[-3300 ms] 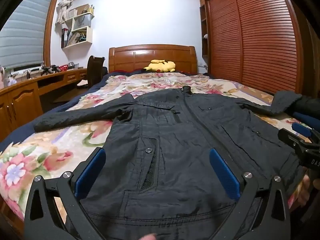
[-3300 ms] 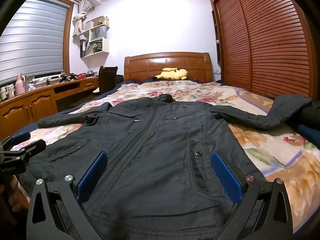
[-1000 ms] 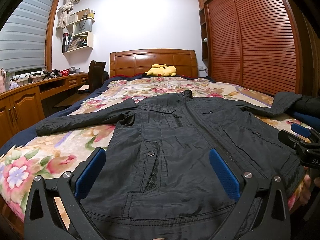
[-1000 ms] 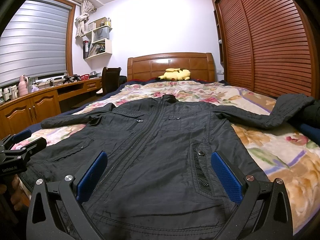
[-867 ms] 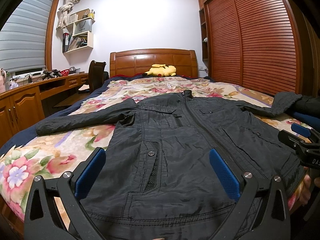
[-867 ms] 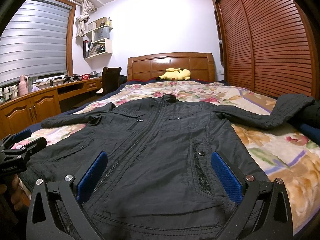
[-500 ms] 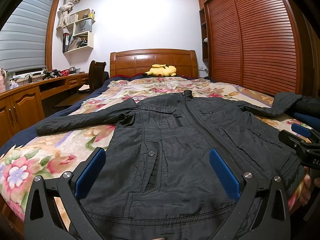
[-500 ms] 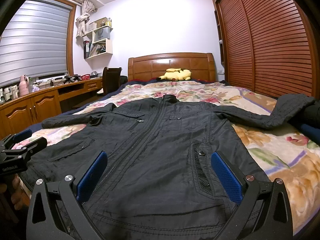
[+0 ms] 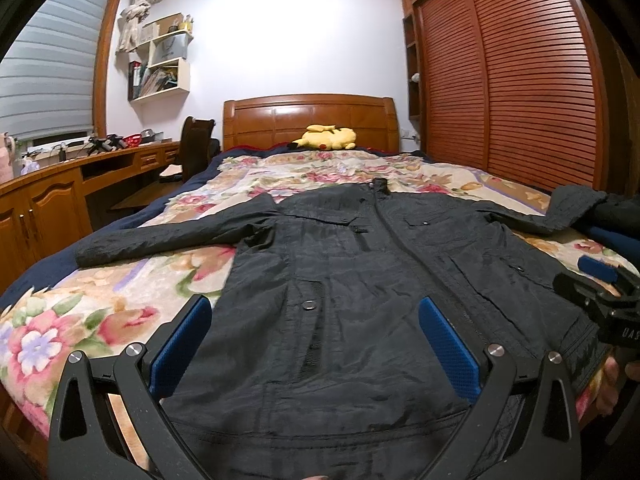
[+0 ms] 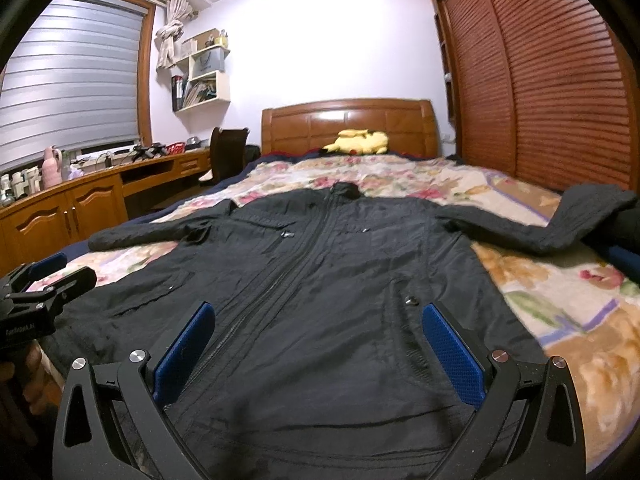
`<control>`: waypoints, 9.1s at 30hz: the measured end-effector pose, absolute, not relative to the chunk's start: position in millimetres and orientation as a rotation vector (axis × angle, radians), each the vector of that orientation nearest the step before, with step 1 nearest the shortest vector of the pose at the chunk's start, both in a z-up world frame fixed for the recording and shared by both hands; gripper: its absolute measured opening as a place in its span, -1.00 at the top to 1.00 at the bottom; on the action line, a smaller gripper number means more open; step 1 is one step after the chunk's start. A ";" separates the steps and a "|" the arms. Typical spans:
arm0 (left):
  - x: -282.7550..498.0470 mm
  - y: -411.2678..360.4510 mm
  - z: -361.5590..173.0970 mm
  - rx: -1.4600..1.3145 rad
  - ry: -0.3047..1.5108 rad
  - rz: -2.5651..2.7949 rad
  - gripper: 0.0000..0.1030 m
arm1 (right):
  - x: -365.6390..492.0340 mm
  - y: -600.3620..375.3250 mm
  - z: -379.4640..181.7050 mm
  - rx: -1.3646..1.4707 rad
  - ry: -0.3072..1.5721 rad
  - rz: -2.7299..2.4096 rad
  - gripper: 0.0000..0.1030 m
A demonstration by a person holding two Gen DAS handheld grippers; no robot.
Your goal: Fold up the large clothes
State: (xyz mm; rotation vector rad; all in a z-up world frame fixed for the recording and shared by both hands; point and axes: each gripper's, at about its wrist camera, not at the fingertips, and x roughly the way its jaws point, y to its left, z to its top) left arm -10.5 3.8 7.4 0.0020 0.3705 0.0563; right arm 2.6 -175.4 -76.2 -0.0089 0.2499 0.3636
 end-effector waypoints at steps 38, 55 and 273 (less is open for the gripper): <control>38.3 223.9 19.9 -0.059 0.563 0.303 -1.00 | 78.3 -52.9 -34.7 -0.232 0.275 0.662 -1.00; 94.0 322.2 18.1 -0.030 0.636 0.379 -1.00 | 160.8 -65.4 -43.3 -0.246 0.415 0.797 -1.00; 62.1 51.7 10.8 -0.088 0.539 -0.180 -0.58 | 169.7 -240.6 20.6 -0.224 0.723 0.354 0.79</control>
